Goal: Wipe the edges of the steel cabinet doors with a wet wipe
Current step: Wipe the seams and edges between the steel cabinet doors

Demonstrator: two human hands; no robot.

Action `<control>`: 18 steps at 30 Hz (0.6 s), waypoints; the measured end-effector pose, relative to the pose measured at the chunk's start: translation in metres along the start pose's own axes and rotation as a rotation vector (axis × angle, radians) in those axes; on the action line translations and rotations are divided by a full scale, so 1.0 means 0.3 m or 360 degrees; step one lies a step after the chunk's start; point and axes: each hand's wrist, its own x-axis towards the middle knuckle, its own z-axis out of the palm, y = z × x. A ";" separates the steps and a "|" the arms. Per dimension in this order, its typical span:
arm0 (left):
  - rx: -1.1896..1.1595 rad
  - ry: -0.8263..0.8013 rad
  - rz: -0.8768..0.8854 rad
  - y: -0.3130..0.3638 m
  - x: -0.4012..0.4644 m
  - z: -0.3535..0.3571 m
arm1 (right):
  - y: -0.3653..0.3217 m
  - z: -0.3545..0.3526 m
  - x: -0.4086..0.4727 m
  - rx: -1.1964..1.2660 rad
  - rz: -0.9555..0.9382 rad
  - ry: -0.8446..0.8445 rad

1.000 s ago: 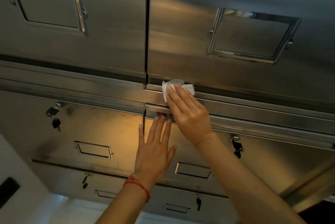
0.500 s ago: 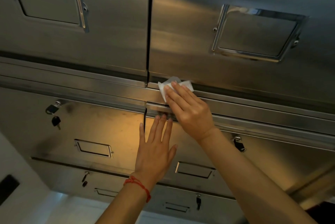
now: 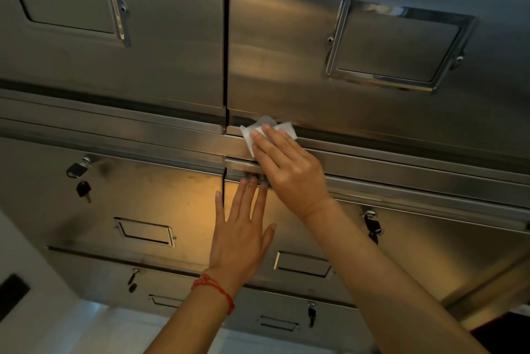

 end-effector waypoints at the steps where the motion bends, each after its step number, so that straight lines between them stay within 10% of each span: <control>1: -0.0002 -0.0014 0.0005 0.000 0.000 0.000 | 0.002 -0.003 0.000 0.0008 0.0002 0.0001; 18: -0.0057 -0.0191 -0.0092 0.029 0.005 -0.014 | 0.121 -0.097 -0.160 -0.0021 0.0238 0.0134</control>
